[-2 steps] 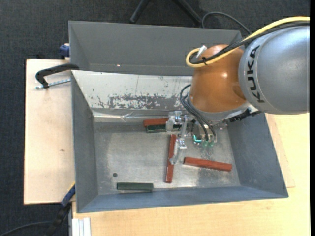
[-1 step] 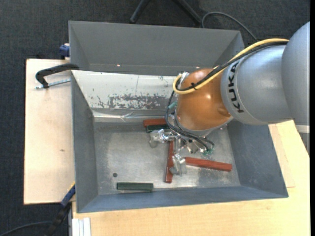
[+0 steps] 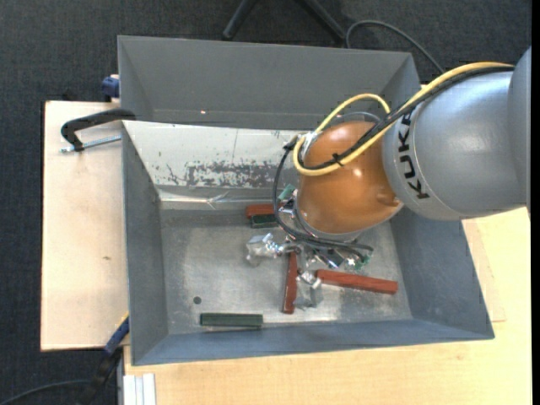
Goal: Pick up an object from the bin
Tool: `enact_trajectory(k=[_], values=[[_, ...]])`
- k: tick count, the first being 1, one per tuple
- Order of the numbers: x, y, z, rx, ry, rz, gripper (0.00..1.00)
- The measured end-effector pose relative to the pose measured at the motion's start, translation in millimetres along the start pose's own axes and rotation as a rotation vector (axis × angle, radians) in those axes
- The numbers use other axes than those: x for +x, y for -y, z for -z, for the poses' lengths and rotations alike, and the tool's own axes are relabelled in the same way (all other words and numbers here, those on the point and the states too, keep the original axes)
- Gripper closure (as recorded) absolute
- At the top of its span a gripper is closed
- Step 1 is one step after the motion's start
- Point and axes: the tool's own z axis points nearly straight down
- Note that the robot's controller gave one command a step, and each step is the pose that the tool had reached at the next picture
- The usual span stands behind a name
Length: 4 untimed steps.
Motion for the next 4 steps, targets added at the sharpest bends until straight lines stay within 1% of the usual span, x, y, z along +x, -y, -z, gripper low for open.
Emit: enact_trajectory(k=[1,2,3,4], values=[[9.9,27,17,0.003,0.003,0.128,0.00],[-2.8,31,-32,-0.002,-0.002,0.287,0.00],[-4.3,30,-31,-0.001,0.000,0.285,0.00],[-4.3,31,-31,-0.001,0.001,0.284,1.00]])
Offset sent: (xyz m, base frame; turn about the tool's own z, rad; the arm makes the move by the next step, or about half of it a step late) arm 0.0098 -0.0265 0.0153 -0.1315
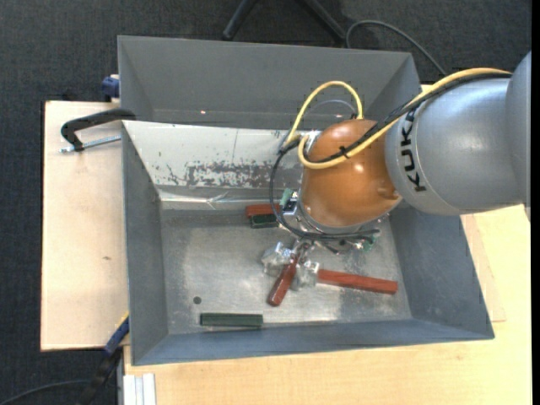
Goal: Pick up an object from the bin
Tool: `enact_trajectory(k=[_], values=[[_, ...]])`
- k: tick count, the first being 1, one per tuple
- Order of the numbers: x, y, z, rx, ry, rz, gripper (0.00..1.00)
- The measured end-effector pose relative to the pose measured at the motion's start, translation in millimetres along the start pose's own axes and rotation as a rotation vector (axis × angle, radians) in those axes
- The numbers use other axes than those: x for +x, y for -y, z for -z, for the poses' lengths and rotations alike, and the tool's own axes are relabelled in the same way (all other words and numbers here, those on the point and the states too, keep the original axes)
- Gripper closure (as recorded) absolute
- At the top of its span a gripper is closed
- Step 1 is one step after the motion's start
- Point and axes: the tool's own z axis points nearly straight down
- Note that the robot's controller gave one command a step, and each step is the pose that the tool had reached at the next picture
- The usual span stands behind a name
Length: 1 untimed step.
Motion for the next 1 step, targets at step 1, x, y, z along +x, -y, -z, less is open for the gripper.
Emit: enact_trajectory(k=[1], values=[[-2.7,1.3,100.3,0.009,0.006,-0.002,1.00]])
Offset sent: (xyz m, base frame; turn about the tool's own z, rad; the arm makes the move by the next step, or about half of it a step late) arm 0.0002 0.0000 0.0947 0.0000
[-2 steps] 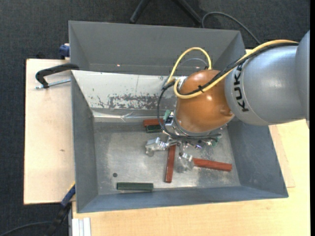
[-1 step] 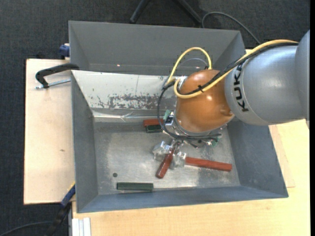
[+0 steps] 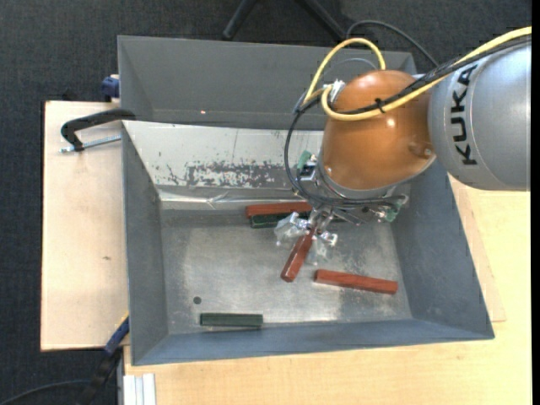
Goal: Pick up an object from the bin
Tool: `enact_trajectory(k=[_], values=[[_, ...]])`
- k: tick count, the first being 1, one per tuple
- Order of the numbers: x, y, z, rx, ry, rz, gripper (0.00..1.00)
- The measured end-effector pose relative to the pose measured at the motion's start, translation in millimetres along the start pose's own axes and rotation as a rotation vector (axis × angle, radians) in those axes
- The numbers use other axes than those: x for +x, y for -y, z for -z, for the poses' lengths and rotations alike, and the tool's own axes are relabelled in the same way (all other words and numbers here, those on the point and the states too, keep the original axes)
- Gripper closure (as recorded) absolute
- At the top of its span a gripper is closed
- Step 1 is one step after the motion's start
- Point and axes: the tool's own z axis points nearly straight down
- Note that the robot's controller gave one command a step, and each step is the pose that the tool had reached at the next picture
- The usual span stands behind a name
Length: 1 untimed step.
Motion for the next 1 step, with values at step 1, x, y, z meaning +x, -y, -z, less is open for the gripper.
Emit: enact_trajectory(k=[1], values=[[-1.6,0.5,2.4,-0.005,-0.003,-0.003,1.00]])
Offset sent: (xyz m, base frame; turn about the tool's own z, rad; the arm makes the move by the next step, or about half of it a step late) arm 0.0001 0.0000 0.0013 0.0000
